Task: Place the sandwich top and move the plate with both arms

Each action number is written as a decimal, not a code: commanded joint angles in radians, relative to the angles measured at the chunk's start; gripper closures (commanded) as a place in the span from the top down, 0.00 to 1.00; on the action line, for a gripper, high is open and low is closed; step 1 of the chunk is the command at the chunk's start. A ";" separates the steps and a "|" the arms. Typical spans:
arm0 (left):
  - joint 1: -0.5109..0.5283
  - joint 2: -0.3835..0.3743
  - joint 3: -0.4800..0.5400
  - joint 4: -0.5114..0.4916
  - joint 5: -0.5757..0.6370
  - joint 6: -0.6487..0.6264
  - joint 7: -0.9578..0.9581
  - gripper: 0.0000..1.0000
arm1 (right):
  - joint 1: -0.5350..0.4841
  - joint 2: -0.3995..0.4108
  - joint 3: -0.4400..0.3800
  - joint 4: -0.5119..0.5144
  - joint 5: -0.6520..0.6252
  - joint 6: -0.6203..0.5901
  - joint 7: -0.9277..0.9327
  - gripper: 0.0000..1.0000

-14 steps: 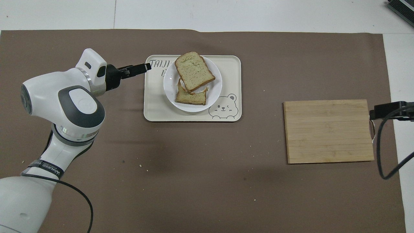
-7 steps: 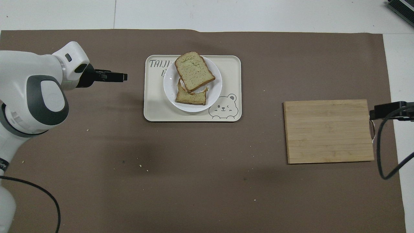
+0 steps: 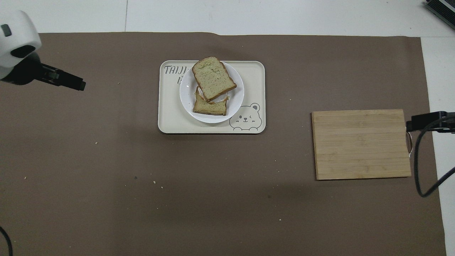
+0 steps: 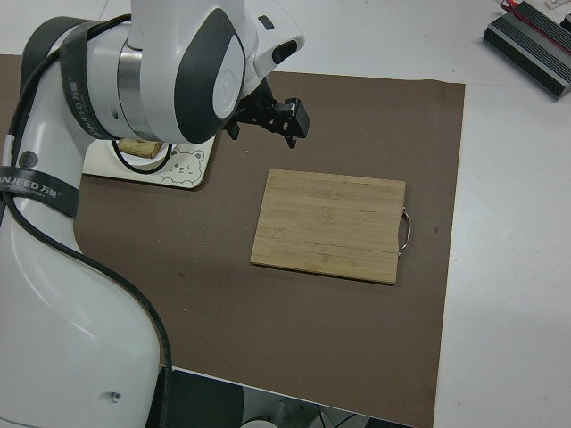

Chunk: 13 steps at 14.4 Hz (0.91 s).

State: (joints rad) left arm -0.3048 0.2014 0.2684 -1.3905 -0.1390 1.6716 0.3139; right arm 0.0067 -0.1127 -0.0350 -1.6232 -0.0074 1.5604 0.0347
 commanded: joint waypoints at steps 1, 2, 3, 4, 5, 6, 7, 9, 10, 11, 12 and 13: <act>-0.005 -0.025 0.017 0.112 0.076 -0.134 -0.010 1.00 | -0.007 -0.007 0.003 -0.003 -0.002 -0.008 -0.025 1.00; -0.007 -0.030 0.017 0.137 0.105 -0.162 -0.010 1.00 | -0.007 -0.007 0.003 -0.003 -0.002 -0.008 -0.025 1.00; -0.005 -0.031 0.015 0.142 0.113 -0.183 -0.010 1.00 | -0.007 -0.007 0.003 -0.003 -0.002 -0.008 -0.025 1.00; -0.005 -0.033 0.015 0.137 0.114 -0.188 -0.012 1.00 | -0.007 -0.007 0.003 -0.003 -0.002 -0.008 -0.025 1.00; -0.005 -0.054 0.015 0.134 0.111 -0.188 -0.012 1.00 | -0.007 -0.007 0.003 -0.003 -0.002 -0.008 -0.025 1.00; -0.004 -0.086 0.015 0.116 0.113 -0.184 -0.012 1.00 | -0.007 -0.007 0.003 -0.003 -0.002 -0.008 -0.025 1.00; -0.002 -0.097 0.015 0.091 0.116 -0.182 -0.013 1.00 | -0.007 -0.007 0.003 -0.003 -0.002 -0.008 -0.025 1.00; 0.000 -0.106 0.020 0.080 0.118 -0.188 -0.018 1.00 | -0.007 -0.007 0.003 -0.003 -0.002 -0.008 -0.025 1.00; 0.000 -0.106 0.020 0.079 0.116 -0.190 -0.018 1.00 | -0.007 -0.007 0.003 -0.003 -0.002 -0.008 -0.025 1.00; 0.000 -0.108 0.020 0.077 0.116 -0.197 -0.018 1.00 | -0.007 -0.007 0.003 -0.003 -0.002 -0.008 -0.025 1.00; 0.000 -0.109 0.021 0.077 0.116 -0.211 -0.019 1.00 | -0.007 -0.007 0.003 -0.003 -0.002 -0.008 -0.025 1.00; 0.000 -0.120 0.022 0.077 0.114 -0.222 -0.021 1.00 | -0.007 -0.007 0.003 -0.003 -0.002 -0.008 -0.025 1.00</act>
State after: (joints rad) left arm -0.3041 0.1191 0.2927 -1.2818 -0.0455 1.4730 0.3085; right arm 0.0067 -0.1127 -0.0350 -1.6232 -0.0074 1.5604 0.0347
